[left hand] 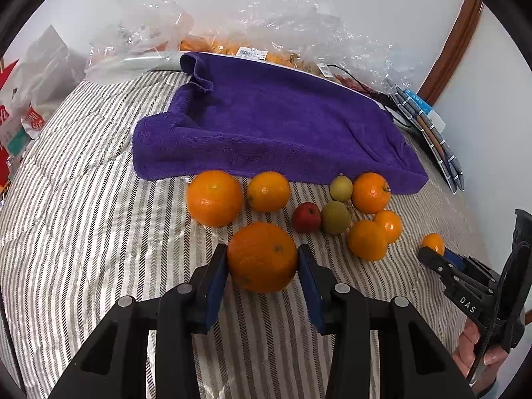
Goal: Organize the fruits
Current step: 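Carry the large orange onto the purple towel with the left gripper while the right carries the tangerine there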
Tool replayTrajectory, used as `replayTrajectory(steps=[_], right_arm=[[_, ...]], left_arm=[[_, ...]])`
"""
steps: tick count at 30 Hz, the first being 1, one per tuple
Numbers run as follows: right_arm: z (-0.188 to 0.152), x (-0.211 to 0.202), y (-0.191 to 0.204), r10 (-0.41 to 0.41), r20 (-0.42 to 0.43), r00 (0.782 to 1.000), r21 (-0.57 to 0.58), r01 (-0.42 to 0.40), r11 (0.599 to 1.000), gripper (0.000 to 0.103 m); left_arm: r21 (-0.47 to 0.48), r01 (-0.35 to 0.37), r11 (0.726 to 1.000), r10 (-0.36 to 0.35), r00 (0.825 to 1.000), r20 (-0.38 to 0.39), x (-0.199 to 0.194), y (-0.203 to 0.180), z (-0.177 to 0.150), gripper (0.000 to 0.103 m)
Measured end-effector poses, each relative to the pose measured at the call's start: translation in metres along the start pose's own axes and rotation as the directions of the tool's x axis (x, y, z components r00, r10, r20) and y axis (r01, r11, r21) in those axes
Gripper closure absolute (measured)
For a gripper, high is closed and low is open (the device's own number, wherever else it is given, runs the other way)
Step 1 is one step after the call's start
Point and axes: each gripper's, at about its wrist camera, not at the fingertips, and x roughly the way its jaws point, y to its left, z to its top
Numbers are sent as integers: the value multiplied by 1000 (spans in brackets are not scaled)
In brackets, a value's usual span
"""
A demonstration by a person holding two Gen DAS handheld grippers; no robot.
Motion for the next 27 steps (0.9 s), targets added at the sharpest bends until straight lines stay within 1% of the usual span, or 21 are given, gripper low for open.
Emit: replayTrajectory(steps=[5, 10, 16, 21, 27], right_arm=[[1, -8, -2, 3, 8, 1000, 18, -3, 1000, 72], [9, -19, -1, 5, 18, 1000, 29, -5, 1000, 72], [28, -34, 2, 8, 54, 999, 27, -9, 1000, 72], [45, -47, 5, 4, 82, 997, 30, -6, 1000, 72], [66, -63, 6, 2, 122, 993, 41, -8, 999, 72]], left_arm=[[7, 11, 1000, -11, 1000, 3, -9, -4, 2, 63], [14, 20, 1000, -21, 1000, 14, -18, -8, 11, 63], [18, 19, 1000, -20, 999, 38, -32, -12, 26, 63], [12, 33, 999, -34, 998, 52, -42, -14, 37, 63], [27, 38, 999, -39, 997, 72, -53, -18, 47, 63]])
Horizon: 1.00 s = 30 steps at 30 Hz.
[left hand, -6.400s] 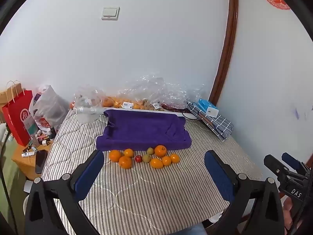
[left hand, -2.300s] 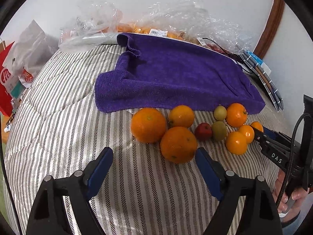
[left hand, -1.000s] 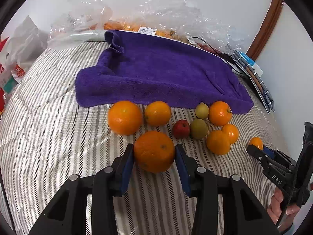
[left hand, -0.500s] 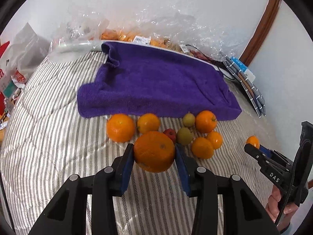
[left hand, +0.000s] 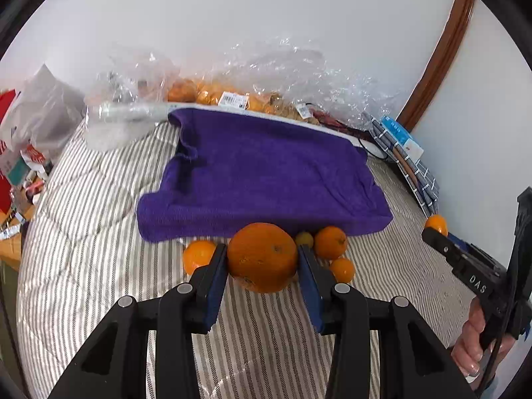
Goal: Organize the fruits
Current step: 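Carry the large orange onto the purple towel with the left gripper while the right carries the tangerine there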
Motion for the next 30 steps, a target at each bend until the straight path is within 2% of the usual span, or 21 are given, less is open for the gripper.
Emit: replayTrajectory(steps=[18, 30], right_arm=[[43, -12, -1, -14, 44, 999, 0, 14, 1000, 71], [72, 16, -3, -16, 60, 998, -3, 17, 1000, 72]], left_arm=[[-10, -1, 1000, 2, 996, 93, -21, -12, 42, 63], [-5, -3, 1000, 4, 994, 111, 2, -12, 82, 64]])
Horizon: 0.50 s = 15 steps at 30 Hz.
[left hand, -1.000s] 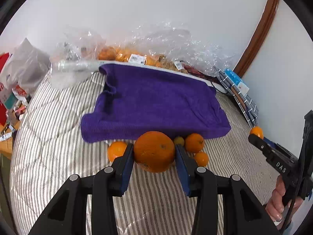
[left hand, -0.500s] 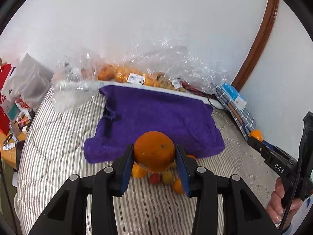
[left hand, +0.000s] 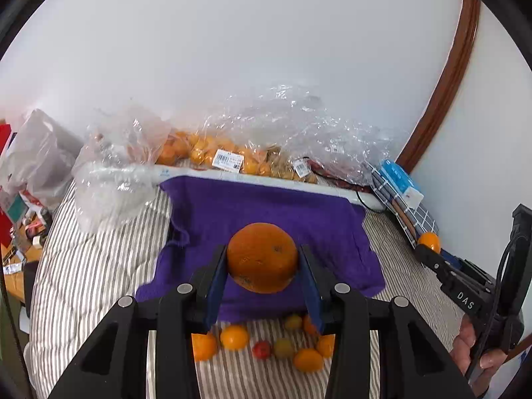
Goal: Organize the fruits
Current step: 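Carry the large orange onto the purple towel with the left gripper while the right carries the tangerine there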
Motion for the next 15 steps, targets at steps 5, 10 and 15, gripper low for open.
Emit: replayTrajectory(steps=[5, 10, 15], right_arm=[[13, 25, -5, -9, -1, 1000, 10, 9, 1000, 72], [21, 54, -11, -21, -21, 1000, 20, 22, 1000, 72], [23, 88, -9, -36, -48, 998, 10, 36, 999, 71]], left_arm=[[7, 3, 1000, -3, 1000, -3, 24, 2, 17, 64], [2, 11, 1000, -10, 1000, -19, 54, 8, 31, 63], [-8, 6, 1000, -7, 998, -55, 88, 13, 38, 64]])
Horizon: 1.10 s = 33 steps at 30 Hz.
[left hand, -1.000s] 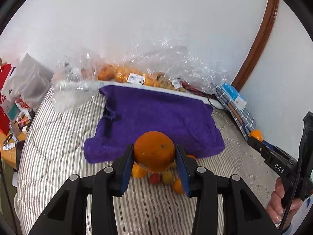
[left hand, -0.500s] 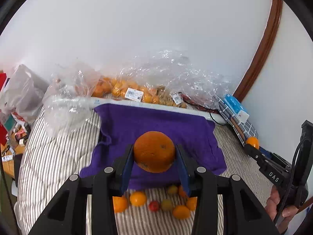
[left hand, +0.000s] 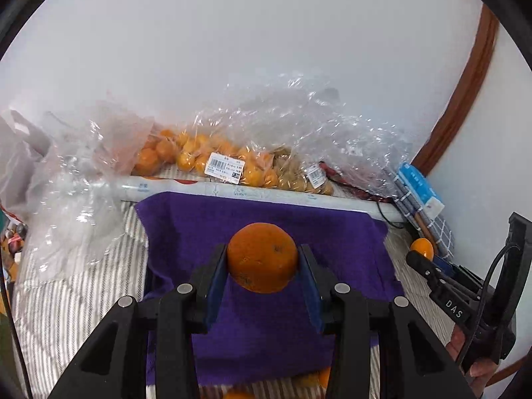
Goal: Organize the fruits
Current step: 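Carry the large orange onto the purple towel with the left gripper while the right carries the tangerine there, then open the left gripper on the towel while the right gripper releases its tangerine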
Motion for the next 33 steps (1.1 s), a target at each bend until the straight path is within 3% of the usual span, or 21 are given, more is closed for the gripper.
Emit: replayTrajectory(steps=[11, 21, 27, 30, 33], right_arm=[[-14, 75, 4, -25, -110, 994, -34, 21, 999, 72], [-26, 98, 3, -22, -163, 986, -41, 16, 999, 71], [-25, 99, 3, -10, -163, 987, -34, 5, 999, 71], [-23, 97, 3, 9, -166, 986, -22, -13, 1000, 62], [-21, 89, 4, 19, -157, 987, -7, -21, 1000, 46]], left_arm=[[-14, -18, 1000, 17, 993, -117, 71, 17, -8, 64], [-10, -44, 999, 42, 983, -178, 100, 23, -21, 63], [-1, -46, 999, 45, 981, -188, 98, 21, -23, 63], [0, -53, 999, 52, 978, -201, 98, 21, -23, 63], [0, -58, 998, 57, 979, -195, 94, 18, -22, 63]])
